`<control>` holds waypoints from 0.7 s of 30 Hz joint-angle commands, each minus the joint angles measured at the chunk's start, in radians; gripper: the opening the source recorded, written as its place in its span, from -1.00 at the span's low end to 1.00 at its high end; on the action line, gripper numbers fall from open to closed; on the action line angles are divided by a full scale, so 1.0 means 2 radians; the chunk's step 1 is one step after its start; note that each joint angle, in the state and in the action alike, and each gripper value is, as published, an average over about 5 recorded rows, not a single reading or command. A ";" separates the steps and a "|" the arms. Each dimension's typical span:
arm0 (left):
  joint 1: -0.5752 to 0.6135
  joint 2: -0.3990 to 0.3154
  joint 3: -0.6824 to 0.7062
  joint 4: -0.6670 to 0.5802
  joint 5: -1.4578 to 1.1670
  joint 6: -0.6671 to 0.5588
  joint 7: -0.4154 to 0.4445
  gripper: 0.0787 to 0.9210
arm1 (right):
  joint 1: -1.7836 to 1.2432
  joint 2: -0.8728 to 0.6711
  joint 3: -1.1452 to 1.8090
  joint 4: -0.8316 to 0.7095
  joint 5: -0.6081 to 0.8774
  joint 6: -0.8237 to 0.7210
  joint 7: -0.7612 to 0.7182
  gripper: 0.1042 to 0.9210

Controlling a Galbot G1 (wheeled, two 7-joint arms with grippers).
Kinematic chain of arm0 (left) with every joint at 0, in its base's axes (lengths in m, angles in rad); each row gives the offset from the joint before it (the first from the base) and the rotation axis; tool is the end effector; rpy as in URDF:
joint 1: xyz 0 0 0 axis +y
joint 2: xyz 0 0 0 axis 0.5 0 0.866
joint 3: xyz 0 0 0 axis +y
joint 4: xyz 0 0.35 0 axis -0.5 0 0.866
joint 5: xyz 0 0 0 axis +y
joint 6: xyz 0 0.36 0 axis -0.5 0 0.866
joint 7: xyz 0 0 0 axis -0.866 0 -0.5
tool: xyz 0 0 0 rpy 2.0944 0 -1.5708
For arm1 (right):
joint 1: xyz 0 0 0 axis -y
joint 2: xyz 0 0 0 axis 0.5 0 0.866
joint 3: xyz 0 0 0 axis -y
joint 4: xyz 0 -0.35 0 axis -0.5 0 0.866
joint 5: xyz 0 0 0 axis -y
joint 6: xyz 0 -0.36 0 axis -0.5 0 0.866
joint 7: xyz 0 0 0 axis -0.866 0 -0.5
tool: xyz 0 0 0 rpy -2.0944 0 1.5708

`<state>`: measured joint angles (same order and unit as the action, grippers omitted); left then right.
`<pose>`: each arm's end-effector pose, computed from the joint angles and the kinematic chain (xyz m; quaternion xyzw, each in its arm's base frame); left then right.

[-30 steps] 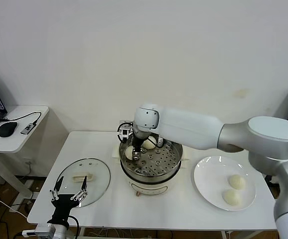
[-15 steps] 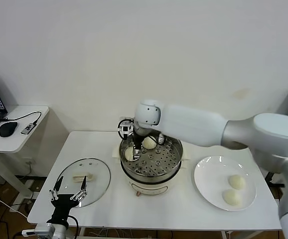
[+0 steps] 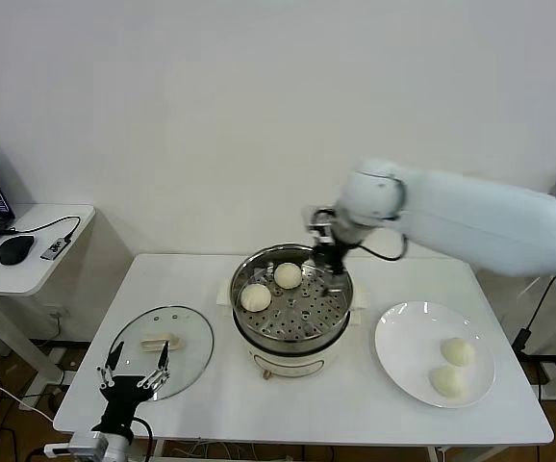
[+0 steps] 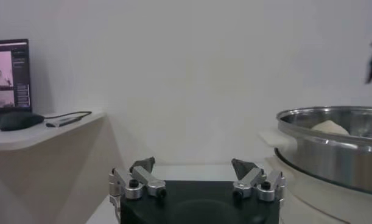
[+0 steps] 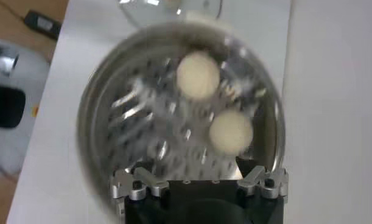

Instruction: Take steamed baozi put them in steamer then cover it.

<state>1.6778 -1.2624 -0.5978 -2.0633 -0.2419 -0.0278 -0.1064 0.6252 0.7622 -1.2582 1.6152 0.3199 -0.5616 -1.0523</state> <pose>0.1587 0.0770 -0.3191 0.0099 -0.9981 -0.0317 0.0526 0.4902 0.0012 -0.0257 0.5157 -0.5502 0.5579 0.3465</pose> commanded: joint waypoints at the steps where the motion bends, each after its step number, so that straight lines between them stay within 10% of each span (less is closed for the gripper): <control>1: 0.000 0.000 0.002 0.000 0.003 0.000 0.000 0.77 | -0.030 -0.199 -0.003 0.088 -0.107 0.077 -0.039 0.76; 21: 0.004 -0.001 0.005 0.004 0.010 -0.001 -0.001 0.77 | -0.246 -0.247 0.064 0.052 -0.223 0.130 -0.020 0.76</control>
<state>1.6861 -1.2654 -0.5874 -2.0548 -0.2233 -0.0292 -0.1074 0.3318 0.3380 -1.1869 1.7178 -0.0358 -0.3477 -1.1038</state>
